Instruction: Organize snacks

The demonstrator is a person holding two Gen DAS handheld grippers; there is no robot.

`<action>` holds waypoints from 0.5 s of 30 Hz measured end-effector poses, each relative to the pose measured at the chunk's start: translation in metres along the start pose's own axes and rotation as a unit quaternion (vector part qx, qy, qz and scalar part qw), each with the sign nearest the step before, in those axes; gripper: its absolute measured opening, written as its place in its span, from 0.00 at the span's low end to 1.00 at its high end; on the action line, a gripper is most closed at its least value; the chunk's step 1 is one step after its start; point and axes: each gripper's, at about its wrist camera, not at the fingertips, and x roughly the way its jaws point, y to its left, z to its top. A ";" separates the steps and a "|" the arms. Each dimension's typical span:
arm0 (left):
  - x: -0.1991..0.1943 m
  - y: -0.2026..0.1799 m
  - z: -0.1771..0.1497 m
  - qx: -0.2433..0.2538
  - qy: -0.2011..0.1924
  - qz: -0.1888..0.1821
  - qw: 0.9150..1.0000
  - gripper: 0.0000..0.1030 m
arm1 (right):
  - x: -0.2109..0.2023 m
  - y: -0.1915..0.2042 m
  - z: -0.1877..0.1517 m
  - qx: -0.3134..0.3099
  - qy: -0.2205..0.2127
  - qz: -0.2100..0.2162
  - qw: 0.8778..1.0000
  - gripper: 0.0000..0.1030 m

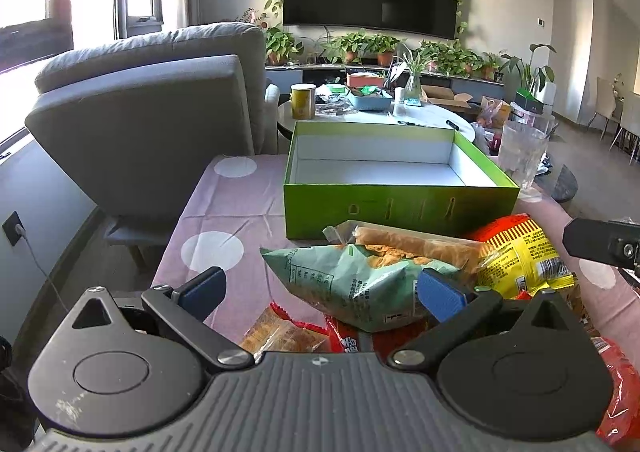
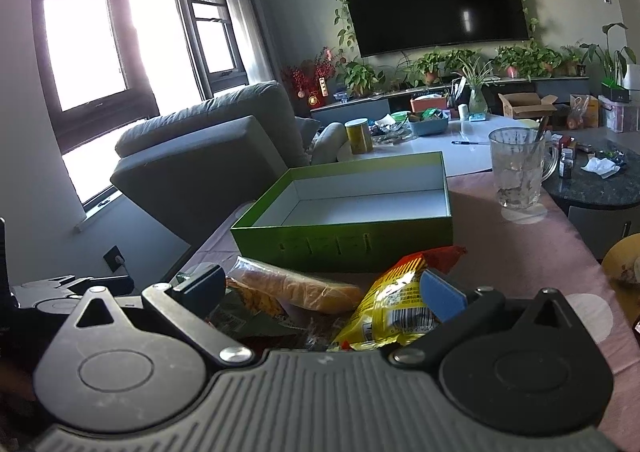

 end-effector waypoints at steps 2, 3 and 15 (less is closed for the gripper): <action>0.001 0.000 0.000 0.001 0.001 -0.001 1.000 0.99 | 0.001 0.000 0.000 0.001 0.003 0.003 1.000 0.79; 0.000 0.000 0.000 0.002 0.001 -0.001 1.000 0.99 | 0.001 0.000 0.000 0.001 0.004 0.005 1.000 0.79; 0.001 0.001 0.000 0.002 0.003 0.000 1.000 1.00 | 0.003 0.001 -0.002 0.003 0.015 0.015 1.000 0.79</action>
